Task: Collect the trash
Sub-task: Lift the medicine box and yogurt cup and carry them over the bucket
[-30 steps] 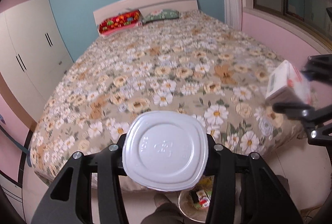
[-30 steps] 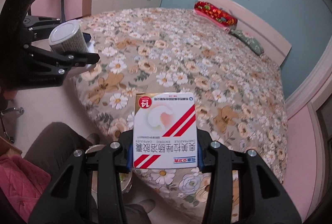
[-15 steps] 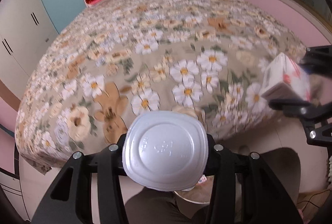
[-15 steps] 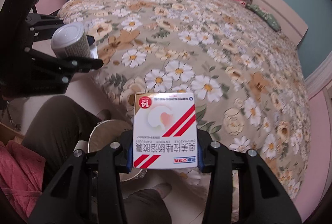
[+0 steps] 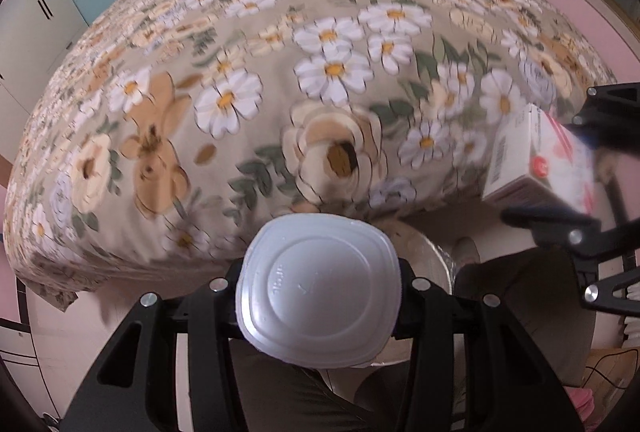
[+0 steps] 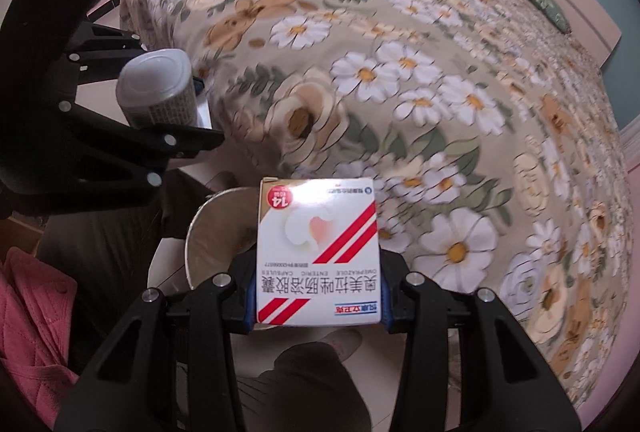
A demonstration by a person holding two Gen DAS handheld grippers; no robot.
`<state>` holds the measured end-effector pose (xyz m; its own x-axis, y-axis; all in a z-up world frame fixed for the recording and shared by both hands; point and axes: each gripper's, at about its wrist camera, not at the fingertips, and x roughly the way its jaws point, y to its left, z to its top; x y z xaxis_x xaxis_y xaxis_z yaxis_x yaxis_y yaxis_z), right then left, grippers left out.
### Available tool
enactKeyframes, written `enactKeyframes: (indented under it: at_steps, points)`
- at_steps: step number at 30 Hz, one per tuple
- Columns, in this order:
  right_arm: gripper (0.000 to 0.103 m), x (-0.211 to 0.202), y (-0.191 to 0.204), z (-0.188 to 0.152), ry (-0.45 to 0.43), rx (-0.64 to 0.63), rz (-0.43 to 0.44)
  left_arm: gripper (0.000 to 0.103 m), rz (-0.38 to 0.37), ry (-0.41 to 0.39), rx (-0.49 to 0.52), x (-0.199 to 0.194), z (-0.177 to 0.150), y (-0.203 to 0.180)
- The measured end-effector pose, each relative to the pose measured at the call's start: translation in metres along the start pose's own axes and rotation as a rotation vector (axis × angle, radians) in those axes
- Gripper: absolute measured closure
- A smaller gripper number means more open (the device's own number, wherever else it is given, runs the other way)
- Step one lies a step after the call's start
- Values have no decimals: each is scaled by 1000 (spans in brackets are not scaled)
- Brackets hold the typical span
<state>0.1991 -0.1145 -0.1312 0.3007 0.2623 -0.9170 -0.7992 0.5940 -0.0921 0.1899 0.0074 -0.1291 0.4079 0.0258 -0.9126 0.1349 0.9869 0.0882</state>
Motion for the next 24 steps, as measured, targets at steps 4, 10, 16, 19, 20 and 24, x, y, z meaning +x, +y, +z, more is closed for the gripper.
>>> enactKeyframes:
  at_steps: [4,10,16,19,20,24]
  points:
    - [59,18,8,-8,33,-3,25,55,-10,44,0,21,-13,-5]
    - [59,44,19,-18,76,-9,62,55,-24,98,-8,47,-29,-9]
    - [59,70,28,-27,108,3,101,55,-33,158,-24,75,-45,-9]
    - [59,88,35,-36,134,6,120,55,-36,190,-32,90,-54,-9]
    - [59,92,37,-38,142,6,124,55,-35,201,-34,96,-57,-9]
    - [59,113,42,-46,176,12,147,55,-32,242,-37,116,-65,-11]
